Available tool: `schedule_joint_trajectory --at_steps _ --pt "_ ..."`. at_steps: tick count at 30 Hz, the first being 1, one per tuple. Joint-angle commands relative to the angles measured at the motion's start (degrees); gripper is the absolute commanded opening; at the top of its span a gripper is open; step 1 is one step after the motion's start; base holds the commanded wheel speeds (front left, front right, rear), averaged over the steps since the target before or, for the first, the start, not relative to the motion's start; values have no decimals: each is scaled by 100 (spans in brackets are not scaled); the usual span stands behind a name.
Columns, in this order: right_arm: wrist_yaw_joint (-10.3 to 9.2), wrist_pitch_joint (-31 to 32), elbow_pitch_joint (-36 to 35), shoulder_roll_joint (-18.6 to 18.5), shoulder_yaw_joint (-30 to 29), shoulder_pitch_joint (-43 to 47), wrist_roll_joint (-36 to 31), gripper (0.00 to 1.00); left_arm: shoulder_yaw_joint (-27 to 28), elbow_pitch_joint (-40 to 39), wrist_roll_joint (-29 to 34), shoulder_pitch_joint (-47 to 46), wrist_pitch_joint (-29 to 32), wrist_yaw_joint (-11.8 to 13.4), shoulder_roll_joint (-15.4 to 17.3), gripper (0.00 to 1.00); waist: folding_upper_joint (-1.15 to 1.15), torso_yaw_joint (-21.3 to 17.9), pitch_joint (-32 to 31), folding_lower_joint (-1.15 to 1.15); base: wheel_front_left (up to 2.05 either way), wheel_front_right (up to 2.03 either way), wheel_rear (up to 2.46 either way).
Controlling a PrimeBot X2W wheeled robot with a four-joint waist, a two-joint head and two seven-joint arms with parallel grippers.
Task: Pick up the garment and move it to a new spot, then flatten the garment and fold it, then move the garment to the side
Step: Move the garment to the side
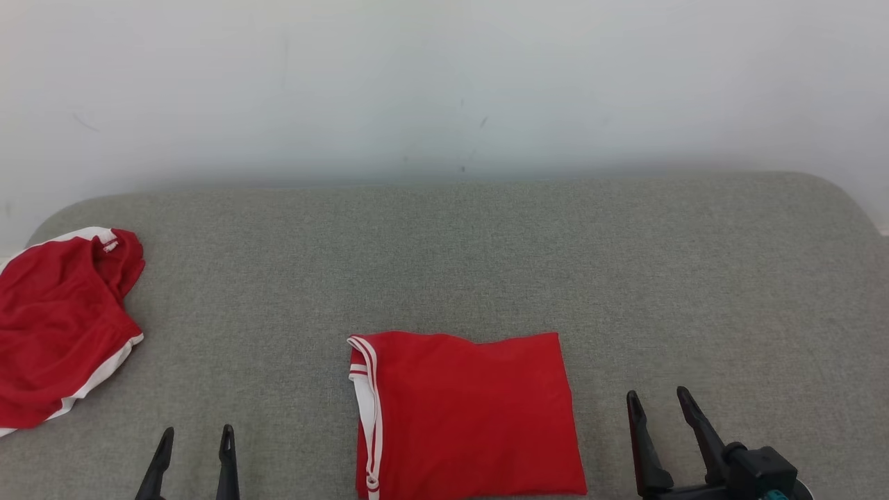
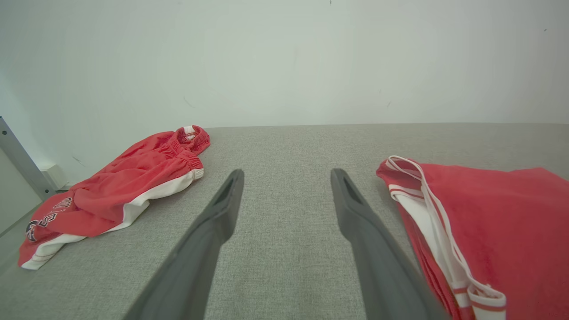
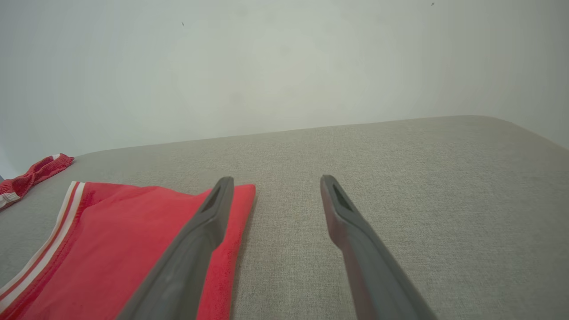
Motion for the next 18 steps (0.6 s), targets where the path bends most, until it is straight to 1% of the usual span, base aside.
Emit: schedule_joint_trajectory --at_steps 1,9,13,18 --pt "-14 -1 25 -35 61 -75 10 100 2 16 -47 8 -19 -1 -5 100 0 4 4 0 0 0 0" --pt "-14 0 386 -279 447 -593 119 100 -36 52 -21 -30 -20 -1 -27 100 0 126 36 0 0 0 0" --pt "-14 24 762 -304 586 -950 113 100 -64 55 -14 -57 -20 -2 -34 100 0 241 66 0 0 0 0" --pt "-14 204 1333 -302 773 -1333 128 100 -117 48 11 -101 -20 6 -49 100 0 393 169 0 0 0 0"
